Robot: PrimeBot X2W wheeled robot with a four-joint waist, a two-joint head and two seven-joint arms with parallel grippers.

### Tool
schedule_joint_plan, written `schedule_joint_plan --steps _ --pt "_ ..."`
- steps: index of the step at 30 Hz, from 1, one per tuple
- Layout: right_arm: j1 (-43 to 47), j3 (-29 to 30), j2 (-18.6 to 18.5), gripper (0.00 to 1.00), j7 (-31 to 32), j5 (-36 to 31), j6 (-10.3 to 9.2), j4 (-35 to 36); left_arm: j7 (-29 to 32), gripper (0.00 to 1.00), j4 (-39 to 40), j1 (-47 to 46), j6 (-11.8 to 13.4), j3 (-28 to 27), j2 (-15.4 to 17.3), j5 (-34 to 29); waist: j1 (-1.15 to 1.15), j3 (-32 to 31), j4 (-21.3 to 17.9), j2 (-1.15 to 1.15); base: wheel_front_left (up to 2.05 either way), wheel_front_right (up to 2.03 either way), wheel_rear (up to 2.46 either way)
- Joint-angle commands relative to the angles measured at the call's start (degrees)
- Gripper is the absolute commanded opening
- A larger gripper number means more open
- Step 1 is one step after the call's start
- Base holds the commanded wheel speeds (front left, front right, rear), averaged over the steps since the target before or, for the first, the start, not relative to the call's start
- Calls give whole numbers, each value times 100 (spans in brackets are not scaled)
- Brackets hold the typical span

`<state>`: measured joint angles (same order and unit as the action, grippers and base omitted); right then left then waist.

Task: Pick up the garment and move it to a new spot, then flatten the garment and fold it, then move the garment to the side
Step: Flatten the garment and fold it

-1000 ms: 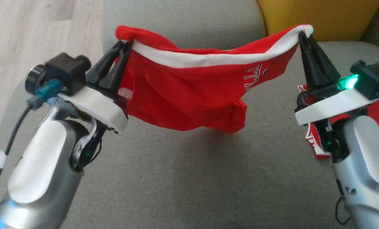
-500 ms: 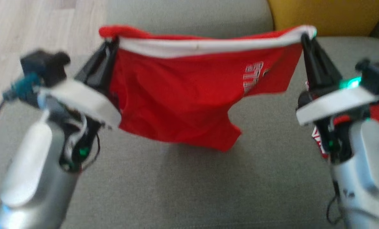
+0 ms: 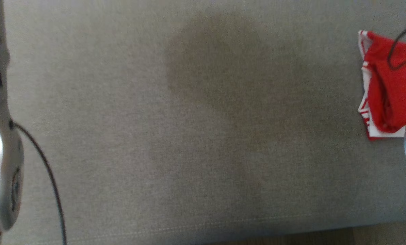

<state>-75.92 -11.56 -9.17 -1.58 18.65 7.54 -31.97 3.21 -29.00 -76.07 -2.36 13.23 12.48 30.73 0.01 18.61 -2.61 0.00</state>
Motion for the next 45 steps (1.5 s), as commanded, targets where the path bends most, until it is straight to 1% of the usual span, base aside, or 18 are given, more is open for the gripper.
schedule_joint_plan --steps 1,3,5,7,10,13,17,20,23,24,25,27,31,34,36,37,45 --pt "-251 98 150 0 -217 -47 -5 -90 -239 0 -67 -334 -15 -216 162 -78 -1 535 -85 0 0 0 0" --pt "-573 231 236 0 -579 -60 -5 -573 -674 0 -514 -660 -35 -286 41 -69 -1 635 -76 0 0 0 0" --pt "-701 257 312 0 -847 -50 -5 -1003 -1035 0 -927 -811 -86 -301 -74 -58 -1 714 -53 0 0 0 0" --pt "-667 172 364 0 -1020 -25 -5 -1370 -1303 0 -1298 -805 -192 -229 -176 -65 -1 768 -25 0 0 0 0" --pt "-454 50 411 0 -1148 141 -5 -1849 -1504 0 -1773 -615 -337 -72 -332 -48 -1 846 43 0 0 0 0" --pt "-145 -35 427 0 -1220 364 -5 -2245 -1635 0 -2150 -259 -433 103 -475 -21 -1 865 127 0 0 0 0" --pt "415 -373 413 0 -1249 529 -5 -2696 -1739 0 -2537 396 -492 336 -576 30 -1 725 208 0 0 0 0" --pt "842 -643 357 0 -1198 700 -5 -2932 -1772 0 -2716 970 -507 591 -608 56 -1 518 254 0 0 0 0" --pt "1253 -920 253 0 -1057 884 -5 -3084 -1780 0 -2720 1563 -510 1012 -568 134 -1 276 274 0 0 0 0" --pt "1379 -1034 217 0 -991 933 -5 -3106 -1776 0 -2702 1752 -511 1182 -520 152 -1 193 269 0 0 0 0" --pt "1622 -1237 143 0 -851 1075 -5 -3110 -1756 0 -2654 2102 -511 1474 -407 234 -1 22 261 0 0 0 0" --pt "1871 -1457 61 0 -627 1225 -5 -3094 -1711 0 -2577 2424 -512 1777 -288 310 -1 -158 254 0 0 0 0" --pt "2319 -1958 -137 0 -145 1502 -5 -2917 -1643 0 -2355 2940 -512 2306 -23 454 -1 -450 204 0 0 0 0" --pt "2573 -2273 -359 0 116 1746 -5 -2690 -1641 0 -2182 3207 -512 2635 145 498 -1 -622 166 0 0 0 0" --pt "2712 -2472 -515 0 286 1905 -5 -2526 -1655 0 -2084 3347 -512 2793 231 518 -1 -732 139 0 0 0 0" --pt "2712 -2472 -515 0 286 1905 -5 -2526 -1655 0 -2084 3347 -512 2793 231 518 -1 -732 139 0 0 0 0" --pt "3213 -3325 -1220 0 1025 2448 -5 -1768 -1673 0 -1722 3935 -513 3201 441 630 -1 -1239 5 0 0 0 0"
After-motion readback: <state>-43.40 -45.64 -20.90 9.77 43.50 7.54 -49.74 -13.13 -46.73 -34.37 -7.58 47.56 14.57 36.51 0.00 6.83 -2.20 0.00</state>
